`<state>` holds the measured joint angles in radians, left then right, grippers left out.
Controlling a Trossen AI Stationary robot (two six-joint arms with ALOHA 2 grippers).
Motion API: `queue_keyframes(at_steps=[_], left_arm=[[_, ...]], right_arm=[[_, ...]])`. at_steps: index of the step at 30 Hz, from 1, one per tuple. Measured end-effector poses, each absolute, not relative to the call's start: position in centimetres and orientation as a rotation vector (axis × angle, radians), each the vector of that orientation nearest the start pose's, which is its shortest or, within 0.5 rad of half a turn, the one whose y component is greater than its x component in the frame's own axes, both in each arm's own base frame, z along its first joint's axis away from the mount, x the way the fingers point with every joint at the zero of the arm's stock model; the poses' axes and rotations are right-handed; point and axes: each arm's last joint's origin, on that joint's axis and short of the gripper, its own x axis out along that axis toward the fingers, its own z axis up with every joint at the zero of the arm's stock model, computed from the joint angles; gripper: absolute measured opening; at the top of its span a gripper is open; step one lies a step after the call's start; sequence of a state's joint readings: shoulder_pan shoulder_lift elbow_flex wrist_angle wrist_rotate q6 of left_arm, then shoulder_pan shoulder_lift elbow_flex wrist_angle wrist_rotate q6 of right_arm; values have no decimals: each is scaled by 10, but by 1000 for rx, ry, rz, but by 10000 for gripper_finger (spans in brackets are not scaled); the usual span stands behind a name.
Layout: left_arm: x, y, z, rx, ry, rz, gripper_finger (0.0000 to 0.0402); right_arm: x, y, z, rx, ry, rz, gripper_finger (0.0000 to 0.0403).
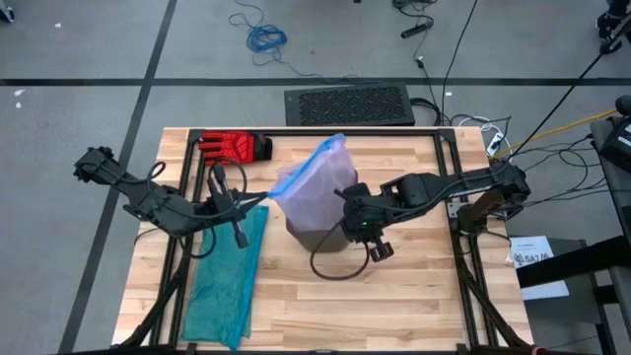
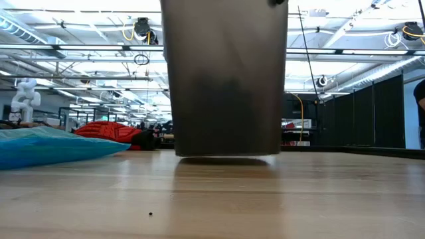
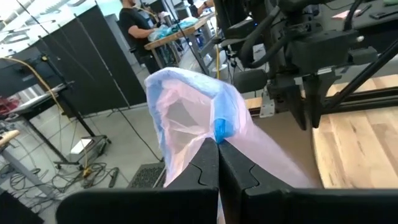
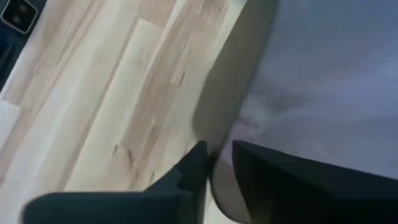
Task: Place trash/remove bag and relplace
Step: Remove the pink trash bag from the black trash bin
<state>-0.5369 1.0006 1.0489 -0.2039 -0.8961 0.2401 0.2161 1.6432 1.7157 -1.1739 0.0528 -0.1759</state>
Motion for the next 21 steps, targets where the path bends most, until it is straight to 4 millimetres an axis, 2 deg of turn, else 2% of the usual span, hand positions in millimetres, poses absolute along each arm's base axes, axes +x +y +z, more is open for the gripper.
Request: queue_keyframes(at_steps=[5, 7, 12, 16, 19, 21], left_arm=[[187, -85, 384, 329, 157, 331, 0], [188, -86, 384, 319, 155, 317, 0], [191, -85, 383, 314, 160, 298, 0], [197, -82, 380, 318, 173, 317, 0], [202, -81, 377, 322, 187, 332, 0], [204, -81, 375, 312, 191, 337, 0]], right_arm=[[316, 67, 359, -271, 1071, 221, 131], [317, 68, 366, -268, 1046, 220, 152], [316, 68, 395, -249, 932, 213, 191], [321, 79, 418, -243, 740, 200, 204], [332, 93, 420, -286, 613, 56, 205], [337, 104, 414, -328, 573, -72, 206]])
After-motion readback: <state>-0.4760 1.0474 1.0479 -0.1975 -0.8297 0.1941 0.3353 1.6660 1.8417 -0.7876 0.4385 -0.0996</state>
